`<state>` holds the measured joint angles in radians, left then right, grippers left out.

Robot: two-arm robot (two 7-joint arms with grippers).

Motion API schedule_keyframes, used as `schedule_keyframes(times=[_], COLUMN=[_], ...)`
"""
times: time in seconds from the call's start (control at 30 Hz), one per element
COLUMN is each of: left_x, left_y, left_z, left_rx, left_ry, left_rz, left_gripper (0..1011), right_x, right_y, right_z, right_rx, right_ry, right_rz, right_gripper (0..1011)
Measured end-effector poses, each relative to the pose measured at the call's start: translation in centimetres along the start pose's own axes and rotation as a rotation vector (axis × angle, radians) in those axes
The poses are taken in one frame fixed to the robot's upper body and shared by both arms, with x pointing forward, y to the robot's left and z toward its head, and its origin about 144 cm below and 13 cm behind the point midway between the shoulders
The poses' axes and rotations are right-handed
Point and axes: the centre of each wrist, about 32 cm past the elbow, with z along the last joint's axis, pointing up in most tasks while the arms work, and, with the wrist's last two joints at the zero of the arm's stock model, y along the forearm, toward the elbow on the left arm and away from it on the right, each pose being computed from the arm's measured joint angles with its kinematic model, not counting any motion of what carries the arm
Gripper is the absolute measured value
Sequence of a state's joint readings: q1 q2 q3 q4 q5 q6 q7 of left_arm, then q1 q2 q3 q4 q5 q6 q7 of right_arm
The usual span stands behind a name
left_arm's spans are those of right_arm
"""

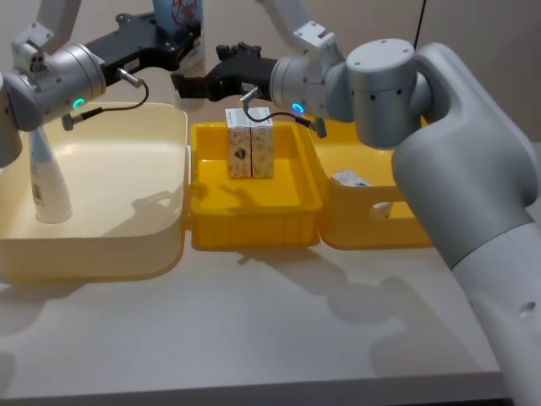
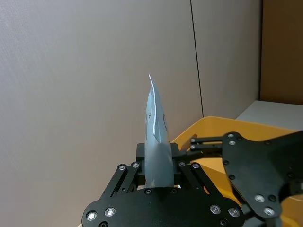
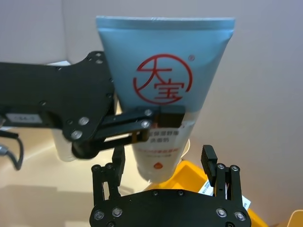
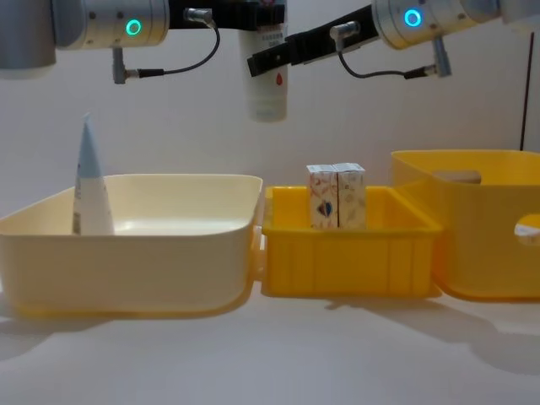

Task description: Bimanual collaborative sorting of washing and personal care products

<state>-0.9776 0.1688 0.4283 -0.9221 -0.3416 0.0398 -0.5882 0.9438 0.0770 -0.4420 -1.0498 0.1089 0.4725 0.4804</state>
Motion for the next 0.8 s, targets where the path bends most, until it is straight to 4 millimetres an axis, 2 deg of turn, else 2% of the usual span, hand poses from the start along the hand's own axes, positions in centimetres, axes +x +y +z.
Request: schedule_keyframes(times=[0.4, 0.8], left_x=[-0.6, -1.0], left_y=[0.4, 0.3], left_z=[0.1, 0.6], left_rx=[0.007, -0.003], left_ry=[0.004, 0.0], left_rz=[-0.004, -0.008], left_gripper=[274, 273], right_x=[-0.5, -1.3], right_y=[1.1, 2.6], right_z=[0.1, 0.3], right_rx=[0.0, -0.034], right_ry=[0.009, 0.035], right_rz=[-0.025, 0.034], right_gripper=[1001, 1001])
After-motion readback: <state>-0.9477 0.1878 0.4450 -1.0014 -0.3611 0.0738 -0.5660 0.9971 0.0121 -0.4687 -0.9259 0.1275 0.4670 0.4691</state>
